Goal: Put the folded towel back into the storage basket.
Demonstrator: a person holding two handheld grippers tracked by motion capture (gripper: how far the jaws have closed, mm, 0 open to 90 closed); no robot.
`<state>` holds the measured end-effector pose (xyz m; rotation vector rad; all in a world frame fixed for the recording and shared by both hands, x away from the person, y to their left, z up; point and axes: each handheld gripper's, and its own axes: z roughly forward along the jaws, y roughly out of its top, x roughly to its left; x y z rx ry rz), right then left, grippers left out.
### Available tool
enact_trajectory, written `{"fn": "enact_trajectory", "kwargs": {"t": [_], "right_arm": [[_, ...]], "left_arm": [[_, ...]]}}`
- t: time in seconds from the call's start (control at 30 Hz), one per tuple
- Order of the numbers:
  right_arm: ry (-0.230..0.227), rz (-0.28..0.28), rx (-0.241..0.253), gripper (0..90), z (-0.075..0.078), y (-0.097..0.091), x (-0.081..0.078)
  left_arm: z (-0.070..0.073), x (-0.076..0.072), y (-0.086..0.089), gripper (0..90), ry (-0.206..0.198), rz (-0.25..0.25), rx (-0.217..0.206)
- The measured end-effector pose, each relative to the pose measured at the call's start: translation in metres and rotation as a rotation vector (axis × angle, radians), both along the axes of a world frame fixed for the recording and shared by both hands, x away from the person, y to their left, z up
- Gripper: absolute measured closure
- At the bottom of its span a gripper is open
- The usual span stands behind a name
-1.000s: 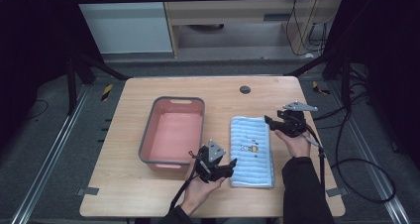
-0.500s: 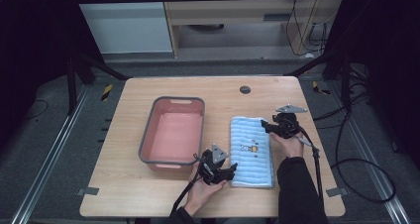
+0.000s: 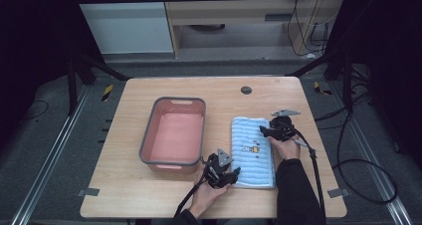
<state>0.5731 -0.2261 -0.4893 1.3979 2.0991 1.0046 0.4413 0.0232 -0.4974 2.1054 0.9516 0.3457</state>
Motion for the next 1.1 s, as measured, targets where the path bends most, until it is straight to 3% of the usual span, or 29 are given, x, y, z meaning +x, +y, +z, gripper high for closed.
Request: {"fn": "enact_trajectory", "kwargs": {"t": [0.2, 0.43, 0.53, 0.67, 0.83, 0.97, 1.1], "right_arm": [[0.025, 0.003, -0.016, 54.6, -0.006, 0.001, 0.002], [0.053, 0.0, 0.033, 60.6, -0.011, -0.003, 0.001], [0.065, 0.007, 0.05, 68.8, -0.011, -0.002, 0.001], [0.069, 0.011, 0.051, 76.9, -0.011, 0.001, 0.0], [0.066, 0.014, 0.055, 81.0, -0.009, 0.002, -0.001], [0.061, 0.014, 0.073, 82.0, -0.006, 0.0, -0.003], [0.036, 0.023, 0.093, 82.6, 0.004, -0.003, -0.007]], "left_arm": [[-0.003, 0.001, 0.0, 59.5, 0.019, -0.004, -0.005], [-0.004, 0.002, -0.001, 67.0, 0.036, -0.008, -0.015], [-0.004, 0.002, -0.002, 70.8, 0.048, -0.001, -0.029], [-0.004, 0.002, -0.004, 75.5, 0.051, -0.002, -0.021], [-0.003, 0.002, -0.004, 82.5, 0.059, 0.005, -0.03], [-0.003, 0.004, -0.001, 84.5, 0.077, 0.013, -0.063], [0.0, 0.003, 0.003, 85.3, 0.061, 0.019, -0.09]]}}
